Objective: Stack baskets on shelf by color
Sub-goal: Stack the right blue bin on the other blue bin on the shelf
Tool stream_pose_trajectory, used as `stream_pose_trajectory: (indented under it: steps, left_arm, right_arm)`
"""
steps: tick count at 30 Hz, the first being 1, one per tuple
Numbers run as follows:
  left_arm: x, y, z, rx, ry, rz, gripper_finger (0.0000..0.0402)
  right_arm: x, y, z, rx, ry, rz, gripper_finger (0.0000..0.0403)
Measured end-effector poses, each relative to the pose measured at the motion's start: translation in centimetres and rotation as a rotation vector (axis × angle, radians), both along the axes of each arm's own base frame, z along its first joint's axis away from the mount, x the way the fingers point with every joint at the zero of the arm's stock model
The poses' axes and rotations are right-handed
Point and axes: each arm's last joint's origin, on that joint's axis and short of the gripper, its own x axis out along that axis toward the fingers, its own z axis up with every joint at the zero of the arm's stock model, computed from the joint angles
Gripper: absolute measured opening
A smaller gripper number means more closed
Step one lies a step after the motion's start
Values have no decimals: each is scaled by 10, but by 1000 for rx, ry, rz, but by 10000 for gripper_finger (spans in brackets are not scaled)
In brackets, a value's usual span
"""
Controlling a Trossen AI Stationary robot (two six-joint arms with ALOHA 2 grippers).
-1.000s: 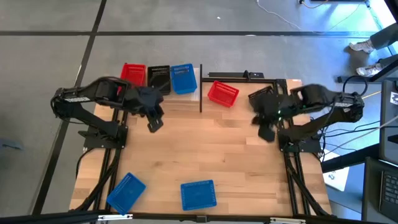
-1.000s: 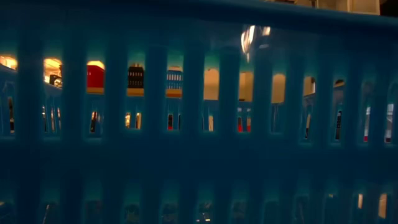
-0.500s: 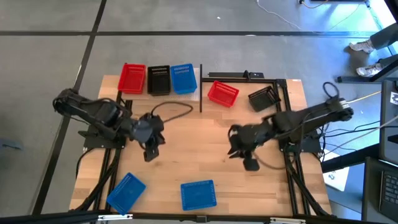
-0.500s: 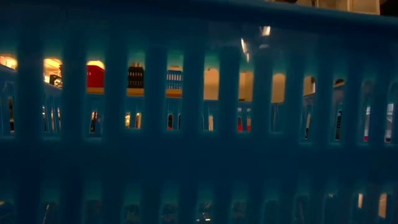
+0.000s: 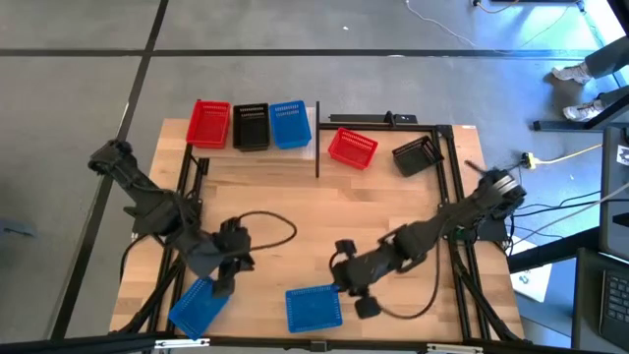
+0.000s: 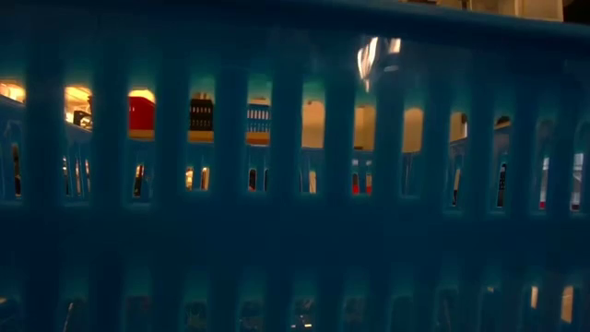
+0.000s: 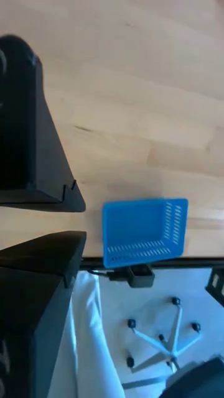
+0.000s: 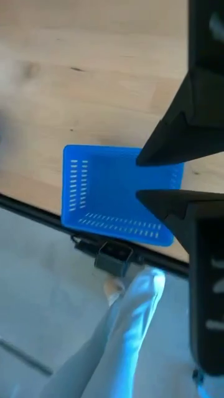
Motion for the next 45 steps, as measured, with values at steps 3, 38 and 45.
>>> stream_pose_trajectory:
  steps: [3,38,45]
  left_arm:
    - [-4,-9,-2,-3,-42,-12,54]
    - [-8,-19,0,-13,-90,-28,53]
    - [-8,-19,0,-13,-90,-28,50]
  right_arm:
    - [11,10,-13,-59,-2,-20,69]
    - [48,0,-93,-126,191,-32,69]
    - [49,1,-103,-128,228,-51,69]
